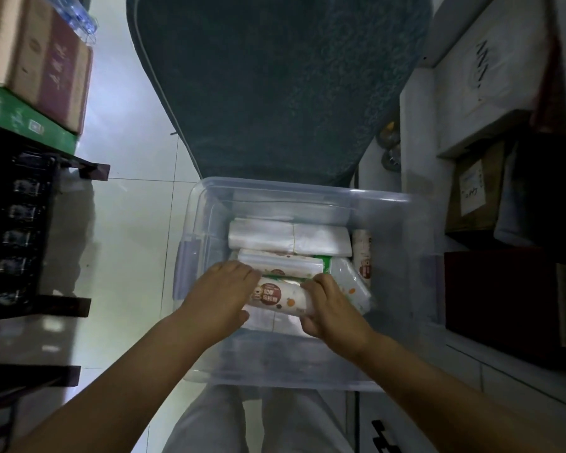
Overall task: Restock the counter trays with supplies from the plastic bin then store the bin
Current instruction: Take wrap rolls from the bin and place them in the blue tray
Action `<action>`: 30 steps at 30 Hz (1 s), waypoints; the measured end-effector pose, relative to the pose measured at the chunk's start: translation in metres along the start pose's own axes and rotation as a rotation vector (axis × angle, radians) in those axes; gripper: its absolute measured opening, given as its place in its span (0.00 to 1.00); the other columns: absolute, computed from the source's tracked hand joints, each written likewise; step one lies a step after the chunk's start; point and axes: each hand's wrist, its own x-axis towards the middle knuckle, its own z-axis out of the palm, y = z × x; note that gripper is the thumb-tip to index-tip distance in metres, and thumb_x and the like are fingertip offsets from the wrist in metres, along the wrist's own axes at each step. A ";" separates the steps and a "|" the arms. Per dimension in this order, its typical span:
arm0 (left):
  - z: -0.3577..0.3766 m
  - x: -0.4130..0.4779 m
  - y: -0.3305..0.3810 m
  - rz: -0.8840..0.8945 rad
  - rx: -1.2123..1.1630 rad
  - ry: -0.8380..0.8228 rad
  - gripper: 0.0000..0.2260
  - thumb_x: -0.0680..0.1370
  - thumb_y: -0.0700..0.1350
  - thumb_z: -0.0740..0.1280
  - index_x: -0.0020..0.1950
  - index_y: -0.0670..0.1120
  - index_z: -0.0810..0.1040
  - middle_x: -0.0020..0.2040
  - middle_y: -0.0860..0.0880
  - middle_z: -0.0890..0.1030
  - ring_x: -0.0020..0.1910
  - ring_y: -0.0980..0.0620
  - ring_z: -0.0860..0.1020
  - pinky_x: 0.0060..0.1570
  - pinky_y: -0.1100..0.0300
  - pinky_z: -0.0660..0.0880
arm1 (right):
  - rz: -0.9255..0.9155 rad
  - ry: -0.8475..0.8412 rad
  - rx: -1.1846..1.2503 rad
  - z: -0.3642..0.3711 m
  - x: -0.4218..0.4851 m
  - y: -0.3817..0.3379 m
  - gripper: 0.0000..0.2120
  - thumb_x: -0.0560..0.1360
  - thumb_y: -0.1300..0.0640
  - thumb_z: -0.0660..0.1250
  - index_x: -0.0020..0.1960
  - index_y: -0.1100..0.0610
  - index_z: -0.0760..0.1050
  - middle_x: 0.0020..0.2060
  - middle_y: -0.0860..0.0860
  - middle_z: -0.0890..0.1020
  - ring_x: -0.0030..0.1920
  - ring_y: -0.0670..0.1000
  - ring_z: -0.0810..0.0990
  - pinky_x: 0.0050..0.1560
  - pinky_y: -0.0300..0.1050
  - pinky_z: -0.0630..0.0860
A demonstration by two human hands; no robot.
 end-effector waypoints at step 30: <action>-0.050 -0.047 -0.049 -0.345 0.156 0.169 0.22 0.65 0.56 0.73 0.54 0.49 0.76 0.44 0.50 0.82 0.39 0.52 0.78 0.33 0.62 0.67 | 0.378 -0.094 -0.244 0.009 0.030 0.040 0.23 0.65 0.52 0.70 0.58 0.54 0.69 0.55 0.52 0.76 0.47 0.54 0.78 0.42 0.45 0.73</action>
